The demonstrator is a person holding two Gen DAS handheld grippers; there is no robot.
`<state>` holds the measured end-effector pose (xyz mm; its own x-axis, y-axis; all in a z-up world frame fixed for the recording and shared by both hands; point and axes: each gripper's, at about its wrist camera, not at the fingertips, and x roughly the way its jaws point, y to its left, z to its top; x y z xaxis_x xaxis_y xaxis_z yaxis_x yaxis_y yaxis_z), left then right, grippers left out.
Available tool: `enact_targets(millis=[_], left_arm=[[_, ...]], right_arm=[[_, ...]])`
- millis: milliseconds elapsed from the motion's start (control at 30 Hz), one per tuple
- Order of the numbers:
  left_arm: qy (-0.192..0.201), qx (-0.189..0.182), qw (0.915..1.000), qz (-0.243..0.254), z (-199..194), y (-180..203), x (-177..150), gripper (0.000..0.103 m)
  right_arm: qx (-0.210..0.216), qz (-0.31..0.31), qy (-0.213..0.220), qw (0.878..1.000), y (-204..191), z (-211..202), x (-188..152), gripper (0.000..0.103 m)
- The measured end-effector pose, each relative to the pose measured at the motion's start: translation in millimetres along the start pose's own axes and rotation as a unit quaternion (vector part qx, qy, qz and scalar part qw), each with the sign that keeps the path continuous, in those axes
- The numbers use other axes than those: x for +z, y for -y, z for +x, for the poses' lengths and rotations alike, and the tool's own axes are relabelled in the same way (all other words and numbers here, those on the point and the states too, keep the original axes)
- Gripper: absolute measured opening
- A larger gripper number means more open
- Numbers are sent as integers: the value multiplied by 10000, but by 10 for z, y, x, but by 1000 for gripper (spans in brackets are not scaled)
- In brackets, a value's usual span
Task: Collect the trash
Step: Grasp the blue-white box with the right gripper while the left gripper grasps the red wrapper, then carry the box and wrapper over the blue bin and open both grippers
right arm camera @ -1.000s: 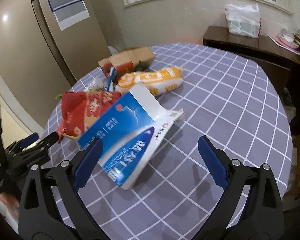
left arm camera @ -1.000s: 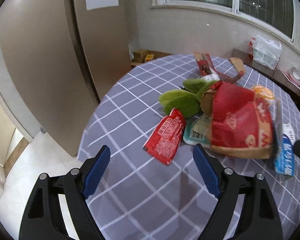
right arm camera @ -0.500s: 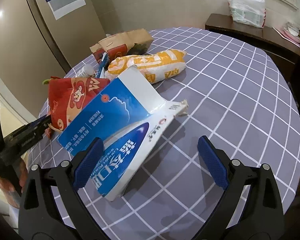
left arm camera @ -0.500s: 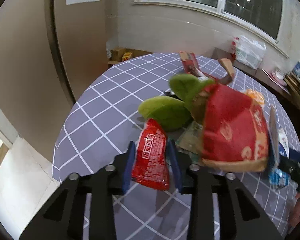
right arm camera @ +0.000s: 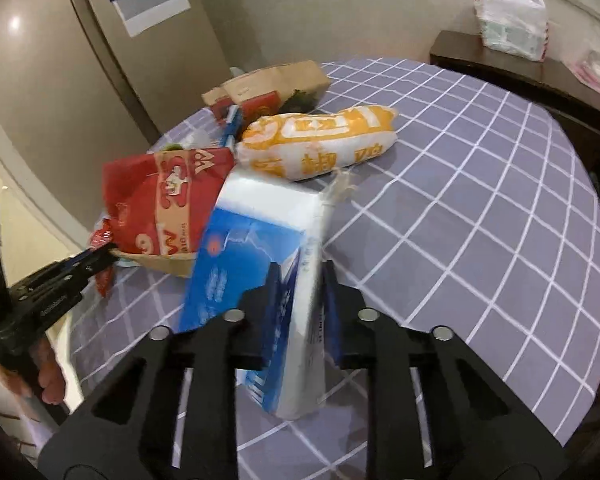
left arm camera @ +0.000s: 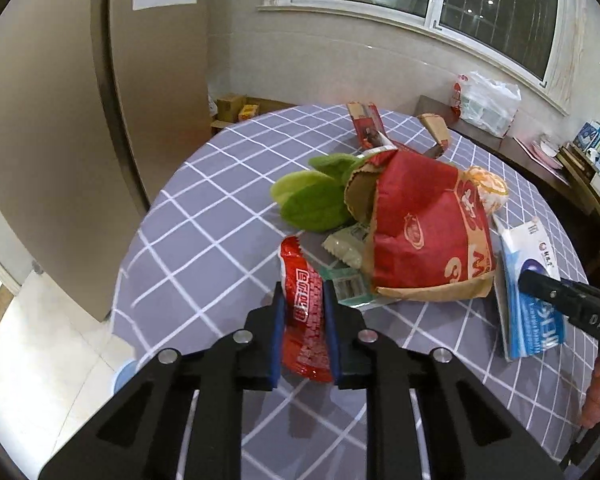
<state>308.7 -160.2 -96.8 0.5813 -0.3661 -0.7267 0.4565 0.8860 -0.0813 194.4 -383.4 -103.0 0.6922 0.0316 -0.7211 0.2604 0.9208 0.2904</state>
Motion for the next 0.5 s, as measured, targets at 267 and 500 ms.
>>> enact_targets(millis=[267, 500], left_arm=[[185, 33, 9998, -75, -238, -121, -70, 17], [358, 200, 9990, -176, -478, -317, -140, 17]], right_arm=[[-23, 73, 243, 9997, -54, -210, -3, 20], [101, -233, 433, 9987, -367, -370, 58, 20]])
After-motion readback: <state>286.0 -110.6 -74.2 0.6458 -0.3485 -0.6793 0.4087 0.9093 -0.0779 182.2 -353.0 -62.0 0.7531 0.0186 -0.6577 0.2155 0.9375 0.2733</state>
